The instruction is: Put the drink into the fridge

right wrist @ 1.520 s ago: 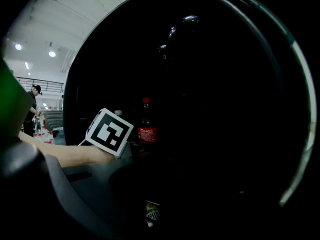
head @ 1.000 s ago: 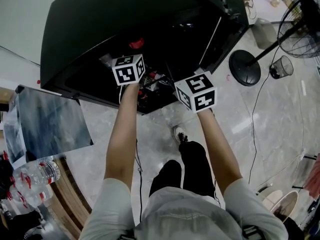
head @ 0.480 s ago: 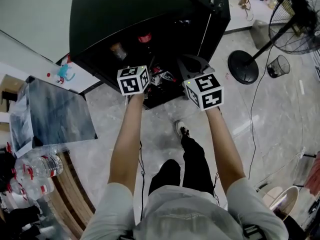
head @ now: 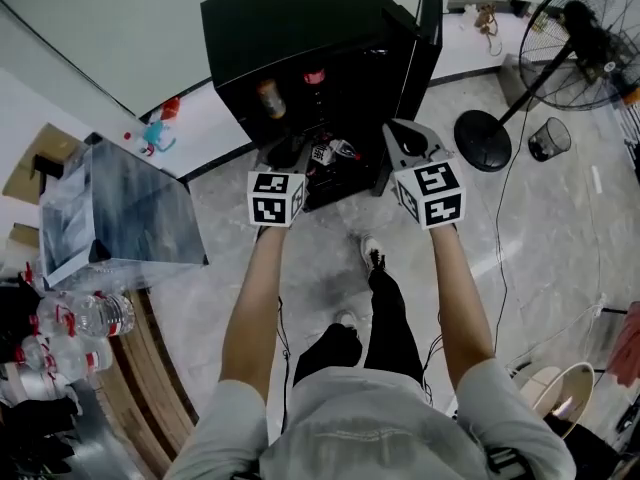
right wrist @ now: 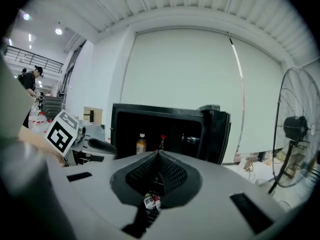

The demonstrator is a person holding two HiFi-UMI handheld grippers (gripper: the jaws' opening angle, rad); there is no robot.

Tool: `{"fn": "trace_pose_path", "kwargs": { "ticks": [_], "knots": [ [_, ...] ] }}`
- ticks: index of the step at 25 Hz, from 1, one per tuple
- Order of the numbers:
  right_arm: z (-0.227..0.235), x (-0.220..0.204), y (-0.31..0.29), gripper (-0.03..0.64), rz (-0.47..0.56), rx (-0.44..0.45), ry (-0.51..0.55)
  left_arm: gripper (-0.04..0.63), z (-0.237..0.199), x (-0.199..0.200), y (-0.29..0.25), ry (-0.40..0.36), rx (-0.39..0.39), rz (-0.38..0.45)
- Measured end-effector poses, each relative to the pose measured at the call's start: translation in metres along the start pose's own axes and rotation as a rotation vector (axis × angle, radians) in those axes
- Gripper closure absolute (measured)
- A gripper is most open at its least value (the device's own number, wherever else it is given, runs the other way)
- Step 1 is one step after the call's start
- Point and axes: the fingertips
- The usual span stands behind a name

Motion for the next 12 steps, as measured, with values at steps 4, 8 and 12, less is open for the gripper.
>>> {"fn": "trace_pose_path", "kwargs": {
  "ticks": [4, 8, 12],
  "knots": [
    [-0.007, 0.025, 0.033, 0.615, 0.004, -0.016, 0.032, 0.543, 0.022, 0.023, 0.046, -0.104, -0.024, 0.009],
    [-0.011, 0.044, 0.064, 0.615, 0.004, -0.021, 0.042, 0.577, 0.049, 0.042, 0.088, -0.157, -0.053, 0.015],
    [-0.019, 0.059, 0.098, 0.615, 0.000, -0.026, 0.072, 0.581, 0.072, 0.057, 0.131, -0.180, -0.075, 0.023]
  ]
}}
Point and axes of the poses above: the fingertips, and each gripper's own axes: y backward along the fingers, z to its right, x out of its top, and after that the axes turned 8 degrees about y, right-handed
